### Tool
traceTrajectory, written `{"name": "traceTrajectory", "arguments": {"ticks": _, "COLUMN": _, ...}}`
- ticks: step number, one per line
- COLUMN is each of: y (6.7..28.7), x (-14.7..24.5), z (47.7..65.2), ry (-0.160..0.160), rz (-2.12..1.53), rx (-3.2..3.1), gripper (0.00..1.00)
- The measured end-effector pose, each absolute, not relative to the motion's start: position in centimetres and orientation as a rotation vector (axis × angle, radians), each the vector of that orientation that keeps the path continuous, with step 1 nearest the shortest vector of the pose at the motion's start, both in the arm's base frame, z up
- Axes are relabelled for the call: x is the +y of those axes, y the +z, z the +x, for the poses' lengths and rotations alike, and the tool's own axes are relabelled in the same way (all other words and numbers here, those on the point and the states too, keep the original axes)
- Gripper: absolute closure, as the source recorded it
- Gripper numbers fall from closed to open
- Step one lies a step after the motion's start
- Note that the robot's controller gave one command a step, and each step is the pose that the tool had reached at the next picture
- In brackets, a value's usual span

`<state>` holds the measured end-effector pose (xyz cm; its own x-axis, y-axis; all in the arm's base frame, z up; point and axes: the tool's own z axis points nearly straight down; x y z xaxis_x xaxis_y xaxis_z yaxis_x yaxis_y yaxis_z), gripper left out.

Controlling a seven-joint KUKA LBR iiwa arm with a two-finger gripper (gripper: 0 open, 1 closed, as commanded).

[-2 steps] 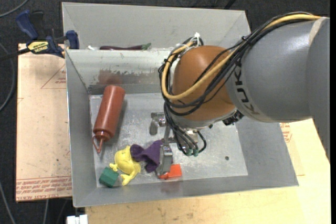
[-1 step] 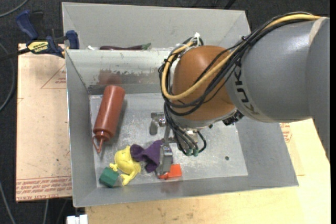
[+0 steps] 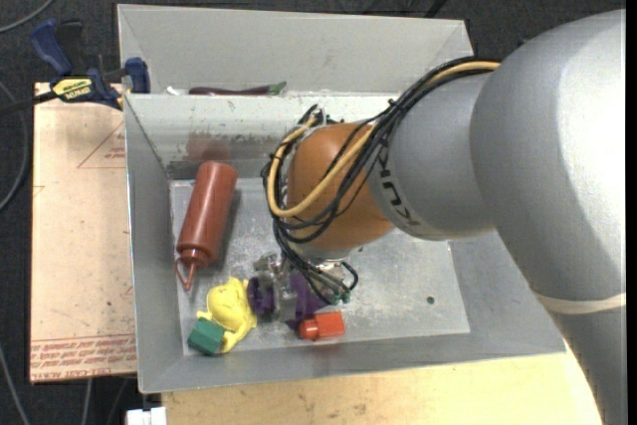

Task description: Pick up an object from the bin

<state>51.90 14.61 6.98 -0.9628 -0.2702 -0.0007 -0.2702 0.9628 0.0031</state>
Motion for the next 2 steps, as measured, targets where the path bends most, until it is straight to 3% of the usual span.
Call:
{"name": "traceTrajectory", "arguments": {"ticks": 1, "y": 7.0, "x": 14.6, "z": 51.9, "ry": 0.005, "rz": -0.428, "rx": 3.113, "gripper": 1.00}}
{"name": "traceTrajectory", "arguments": {"ticks": 2, "y": 24.1, "x": 13.3, "z": 53.3, "ry": 0.007, "rz": -0.477, "rx": 3.094, "gripper": 1.00}}
